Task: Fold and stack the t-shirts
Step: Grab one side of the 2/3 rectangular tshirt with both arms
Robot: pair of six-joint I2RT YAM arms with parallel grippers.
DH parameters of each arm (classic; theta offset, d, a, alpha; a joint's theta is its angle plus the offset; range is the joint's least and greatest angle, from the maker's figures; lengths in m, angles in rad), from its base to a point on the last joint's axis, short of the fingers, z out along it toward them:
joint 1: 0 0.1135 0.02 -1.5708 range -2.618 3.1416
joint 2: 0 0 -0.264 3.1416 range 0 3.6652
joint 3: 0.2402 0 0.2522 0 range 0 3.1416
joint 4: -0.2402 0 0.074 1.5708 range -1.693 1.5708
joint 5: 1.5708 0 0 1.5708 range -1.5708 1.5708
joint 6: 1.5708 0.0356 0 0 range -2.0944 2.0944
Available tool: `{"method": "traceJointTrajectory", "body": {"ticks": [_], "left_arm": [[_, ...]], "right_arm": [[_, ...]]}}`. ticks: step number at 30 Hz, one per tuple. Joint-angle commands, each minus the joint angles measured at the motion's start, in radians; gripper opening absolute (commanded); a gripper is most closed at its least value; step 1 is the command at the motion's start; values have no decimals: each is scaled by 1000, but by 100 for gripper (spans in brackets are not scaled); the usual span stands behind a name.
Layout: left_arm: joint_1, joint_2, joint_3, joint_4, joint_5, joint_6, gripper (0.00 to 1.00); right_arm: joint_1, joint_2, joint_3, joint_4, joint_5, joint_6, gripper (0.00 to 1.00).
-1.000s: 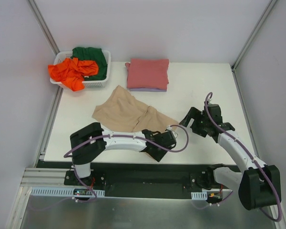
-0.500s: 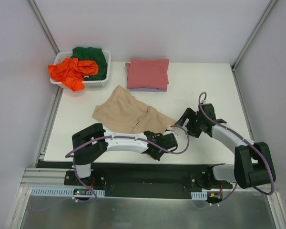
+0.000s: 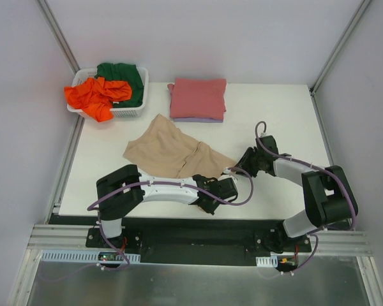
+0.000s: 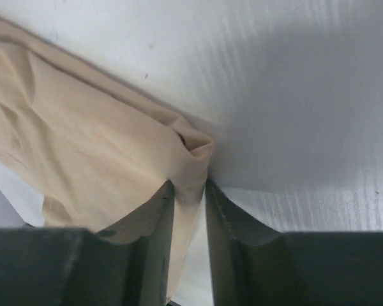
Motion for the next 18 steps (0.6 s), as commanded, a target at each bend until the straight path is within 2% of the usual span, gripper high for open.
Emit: {"method": "traceJointTrajectory", "body": {"ticks": [1, 4, 9, 14, 18], "left_arm": [[-10, 15, -4, -20, 11, -20, 0], [-10, 6, 11, -12, 21, -14, 0], [-12, -28, 48, 17, 119, -8, 0], [-26, -60, 132, 57, 226, 1, 0], [-43, -55, 216, 121, 335, -19, 0]], "right_arm": [[3, 44, 25, 14, 35, 0, 21], [-1, 44, 32, 22, 41, -20, 1], [-40, -45, 57, -81, 32, -98, 0], [-130, -215, 81, -291, 84, -207, 0], [-208, -350, 167, -529, 153, -323, 0]]}}
